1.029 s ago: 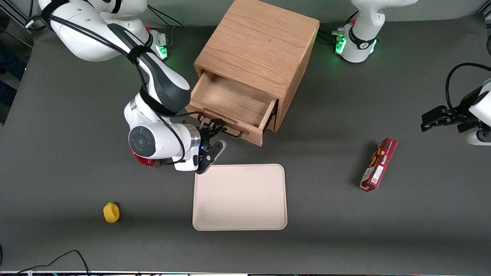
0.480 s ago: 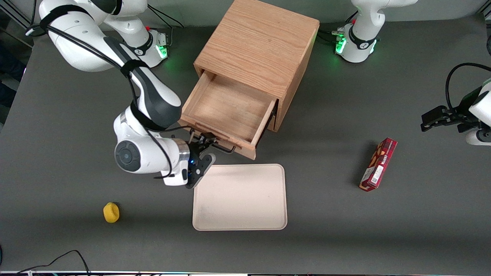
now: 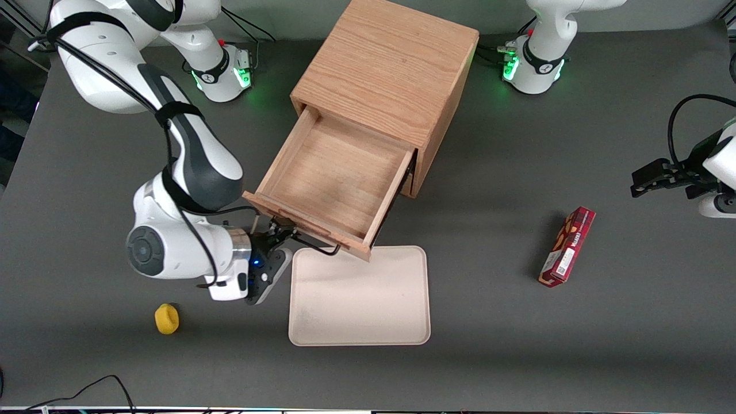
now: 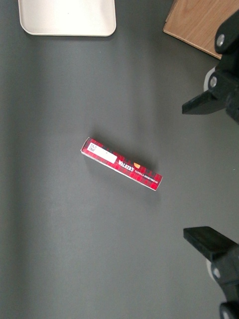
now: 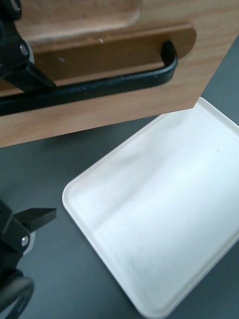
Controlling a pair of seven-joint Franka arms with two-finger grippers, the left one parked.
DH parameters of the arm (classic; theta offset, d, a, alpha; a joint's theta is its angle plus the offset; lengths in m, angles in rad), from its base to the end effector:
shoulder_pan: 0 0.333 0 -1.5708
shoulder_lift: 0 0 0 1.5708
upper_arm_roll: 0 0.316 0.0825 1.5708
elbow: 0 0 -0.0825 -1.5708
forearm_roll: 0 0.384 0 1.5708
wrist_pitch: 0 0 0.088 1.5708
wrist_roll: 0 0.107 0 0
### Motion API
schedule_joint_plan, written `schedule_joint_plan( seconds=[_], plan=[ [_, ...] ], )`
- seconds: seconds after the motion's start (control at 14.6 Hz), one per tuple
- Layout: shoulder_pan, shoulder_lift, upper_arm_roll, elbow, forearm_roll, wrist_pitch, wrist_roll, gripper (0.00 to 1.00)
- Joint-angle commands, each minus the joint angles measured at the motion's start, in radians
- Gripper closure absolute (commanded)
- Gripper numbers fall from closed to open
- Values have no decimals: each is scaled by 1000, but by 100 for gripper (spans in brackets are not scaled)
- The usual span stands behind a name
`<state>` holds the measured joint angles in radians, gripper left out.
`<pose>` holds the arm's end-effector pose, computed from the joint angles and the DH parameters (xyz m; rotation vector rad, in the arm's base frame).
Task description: Open upper drawer
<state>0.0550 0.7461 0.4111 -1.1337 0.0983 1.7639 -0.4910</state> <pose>0.6931 0.2580 0.3871 -2.5240 -1.1323 0.0727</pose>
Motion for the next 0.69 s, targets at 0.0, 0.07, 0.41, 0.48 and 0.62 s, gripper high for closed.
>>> schedule_joint_plan(
  seconds=[0.0,0.07,0.41,0.48,0.62],
  plan=[
    [16,38,-5,138,-15,-63,-15,0],
    [14,21,-3,150,-15,-73,-12,0],
    [9,-224,-6,121,-20,-113,240,0],
    [6,-261,-8,111,-20,-162,356,0],
    [6,-333,-20,109,-23,-269,591,0]
  ],
)
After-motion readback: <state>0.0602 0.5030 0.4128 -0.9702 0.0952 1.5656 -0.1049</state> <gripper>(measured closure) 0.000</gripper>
